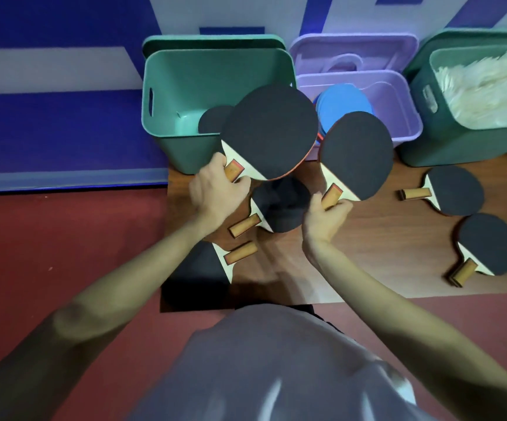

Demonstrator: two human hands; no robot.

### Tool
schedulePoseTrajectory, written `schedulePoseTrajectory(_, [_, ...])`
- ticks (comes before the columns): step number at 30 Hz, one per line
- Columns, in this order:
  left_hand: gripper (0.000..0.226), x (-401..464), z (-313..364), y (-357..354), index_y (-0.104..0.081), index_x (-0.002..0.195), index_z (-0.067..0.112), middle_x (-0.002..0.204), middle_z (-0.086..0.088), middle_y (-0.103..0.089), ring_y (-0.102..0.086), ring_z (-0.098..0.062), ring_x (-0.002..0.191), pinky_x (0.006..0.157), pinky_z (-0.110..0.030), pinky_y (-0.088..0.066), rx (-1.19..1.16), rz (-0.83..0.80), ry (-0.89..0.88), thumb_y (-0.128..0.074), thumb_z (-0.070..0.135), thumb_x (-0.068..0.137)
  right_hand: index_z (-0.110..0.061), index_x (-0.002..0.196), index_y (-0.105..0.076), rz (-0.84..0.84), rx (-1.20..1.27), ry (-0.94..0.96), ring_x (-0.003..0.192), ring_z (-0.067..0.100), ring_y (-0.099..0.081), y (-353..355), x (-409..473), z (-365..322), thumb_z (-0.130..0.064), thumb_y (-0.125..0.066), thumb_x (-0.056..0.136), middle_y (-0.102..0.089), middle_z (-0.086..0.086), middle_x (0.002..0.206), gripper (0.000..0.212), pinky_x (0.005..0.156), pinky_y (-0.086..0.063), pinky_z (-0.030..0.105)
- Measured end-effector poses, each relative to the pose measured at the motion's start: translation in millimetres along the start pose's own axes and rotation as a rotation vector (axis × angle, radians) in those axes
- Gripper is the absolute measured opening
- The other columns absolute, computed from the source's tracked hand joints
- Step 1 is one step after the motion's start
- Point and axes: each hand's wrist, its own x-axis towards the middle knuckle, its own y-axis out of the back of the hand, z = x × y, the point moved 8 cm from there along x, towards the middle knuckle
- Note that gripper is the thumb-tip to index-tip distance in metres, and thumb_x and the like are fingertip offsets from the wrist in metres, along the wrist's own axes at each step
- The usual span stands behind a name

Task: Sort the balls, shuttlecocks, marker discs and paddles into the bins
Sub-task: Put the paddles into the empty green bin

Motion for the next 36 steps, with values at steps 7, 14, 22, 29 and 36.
schedulePoseTrajectory(7, [0.030,77,11,30,-0.055,0.092,0.012,0.093,-0.014,-0.066,-0.060,-0.040,0.091,0.070,-0.037,-0.042,0.110,0.010,-0.004,-0.061,0.036,0.077,-0.005,0.092,-0.039,-0.122,-0.008,0.143,0.080,0.020,-0.043,-35,22,-56,-0.012,-0.060,0.088,-0.039,-0.008,0.073,0.023,0.068,-0.029,0.022])
schedulePoseTrajectory(14, [0.028,161,-9,25,-0.052,0.080,0.011,0.089,-0.017,-0.063,-0.058,-0.039,0.084,0.067,-0.034,-0.040,0.341,-0.212,-0.073,-0.062,0.037,0.078,-0.027,0.075,-0.031,-0.346,-0.040,0.197,0.067,0.025,-0.047,-83,38,-84,-0.043,-0.060,0.072,-0.044,-0.002,0.070,0.033,0.070,-0.048,0.054])
schedulePoseTrajectory(22, [0.035,205,-40,-27,-0.060,0.097,0.007,0.106,-0.019,-0.064,-0.059,-0.040,0.099,0.074,-0.035,-0.042,0.510,-0.472,-0.126,-0.062,0.039,0.084,-0.025,0.074,-0.028,-0.566,-0.280,0.298,0.066,0.031,-0.046,-122,48,-105,-0.035,-0.056,0.070,-0.042,0.010,0.075,0.029,0.067,-0.048,0.053])
schedulePoseTrajectory(29, [0.039,211,-55,-65,-0.053,0.110,0.002,0.114,-0.020,-0.062,-0.058,-0.036,0.106,0.077,-0.035,-0.042,0.593,-0.564,-0.164,-0.059,0.034,0.088,-0.024,0.074,-0.029,-0.645,-0.363,0.326,0.066,0.027,-0.045,-139,51,-115,-0.028,-0.058,0.076,-0.039,0.009,0.076,0.029,0.064,-0.046,0.047])
schedulePoseTrajectory(36, [0.042,216,-69,-79,-0.041,0.119,-0.002,0.124,-0.024,-0.056,-0.054,-0.038,0.114,0.082,-0.036,-0.041,0.546,-0.662,-0.091,-0.058,0.024,0.092,-0.014,0.083,-0.036,-0.686,-0.472,0.427,0.071,0.022,-0.042,-158,54,-118,-0.016,-0.061,0.087,-0.039,0.004,0.077,0.025,0.066,-0.039,0.036])
